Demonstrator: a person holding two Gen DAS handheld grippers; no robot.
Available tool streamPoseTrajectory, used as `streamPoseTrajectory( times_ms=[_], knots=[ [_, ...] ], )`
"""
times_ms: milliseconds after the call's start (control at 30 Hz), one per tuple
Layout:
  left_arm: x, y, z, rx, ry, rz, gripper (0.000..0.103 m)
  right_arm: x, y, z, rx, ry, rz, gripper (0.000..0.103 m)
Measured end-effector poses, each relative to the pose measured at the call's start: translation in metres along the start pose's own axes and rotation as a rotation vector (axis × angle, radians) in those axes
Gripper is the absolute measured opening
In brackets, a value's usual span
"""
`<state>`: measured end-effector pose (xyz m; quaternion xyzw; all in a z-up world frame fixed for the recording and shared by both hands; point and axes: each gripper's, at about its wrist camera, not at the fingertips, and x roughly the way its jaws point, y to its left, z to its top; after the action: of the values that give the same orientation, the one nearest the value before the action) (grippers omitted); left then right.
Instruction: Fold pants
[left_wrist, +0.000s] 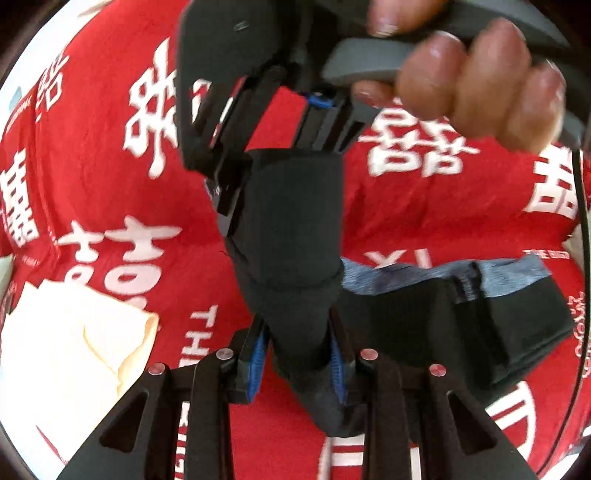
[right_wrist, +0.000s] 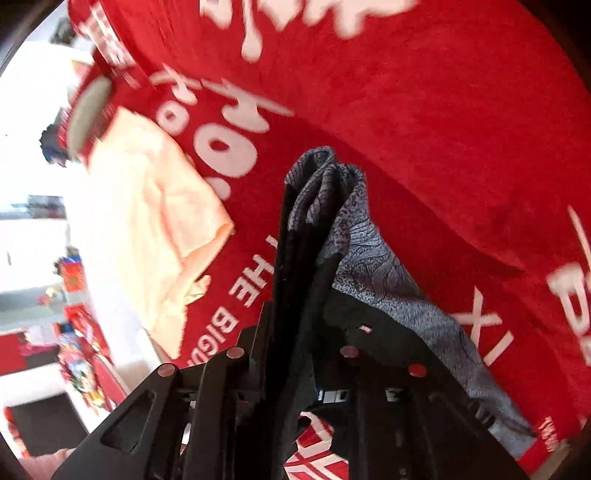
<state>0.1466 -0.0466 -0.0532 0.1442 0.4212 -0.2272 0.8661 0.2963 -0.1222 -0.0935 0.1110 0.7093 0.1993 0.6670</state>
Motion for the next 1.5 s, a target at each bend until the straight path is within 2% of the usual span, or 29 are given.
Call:
streamPoseTrajectory(
  times_ms=[167,300,533,633,733,933,1033,1133,1200,1233,1267,1433,1500],
  knots=[
    [-0.027,-0.038,0.014,0.062,-0.033,-0.054,0.031,-0.063,-0.043,-0.055,0.084,-0.146,0.157,0.019],
    [-0.049,-0.083,0.022,0.160,-0.064,-0.101,0.031,-0.108,-0.081,-0.107,0.150,-0.261,0.255,0.019],
    [-0.072,-0.177,0.027,0.333,-0.073,-0.200,0.031,-0.158,-0.154,-0.209,0.262,-0.455,0.373,0.019],
    [-0.072,-0.221,0.024,0.413,-0.057,-0.229,0.031,-0.166,-0.195,-0.257,0.346,-0.520,0.409,0.019],
    [-0.067,-0.258,0.017,0.478,-0.030,-0.256,0.031,-0.161,-0.233,-0.291,0.422,-0.552,0.429,0.019],
    [-0.039,-0.323,-0.012,0.583,0.046,-0.274,0.031,-0.131,-0.298,-0.341,0.520,-0.571,0.417,0.019],
    [-0.018,-0.339,-0.026,0.600,0.111,-0.256,0.031,-0.096,-0.332,-0.351,0.573,-0.534,0.373,0.019],
    [-0.008,-0.342,-0.036,0.611,0.143,-0.220,0.031,-0.072,-0.346,-0.353,0.592,-0.500,0.360,0.020],
    [-0.009,-0.339,-0.040,0.632,0.143,-0.198,0.040,-0.063,-0.350,-0.354,0.610,-0.507,0.398,0.020],
    [-0.010,-0.336,-0.040,0.625,0.153,-0.204,0.056,-0.061,-0.348,-0.353,0.610,-0.513,0.406,0.020],
    [-0.011,-0.332,-0.039,0.609,0.162,-0.208,0.063,-0.059,-0.347,-0.353,0.611,-0.514,0.404,0.020],
    [-0.026,-0.303,-0.030,0.548,0.196,-0.214,0.063,-0.062,-0.346,-0.354,0.634,-0.492,0.299,0.035],
    [-0.033,-0.286,-0.021,0.493,0.196,-0.216,0.063,-0.068,-0.343,-0.360,0.634,-0.478,0.254,0.041]
  ],
)
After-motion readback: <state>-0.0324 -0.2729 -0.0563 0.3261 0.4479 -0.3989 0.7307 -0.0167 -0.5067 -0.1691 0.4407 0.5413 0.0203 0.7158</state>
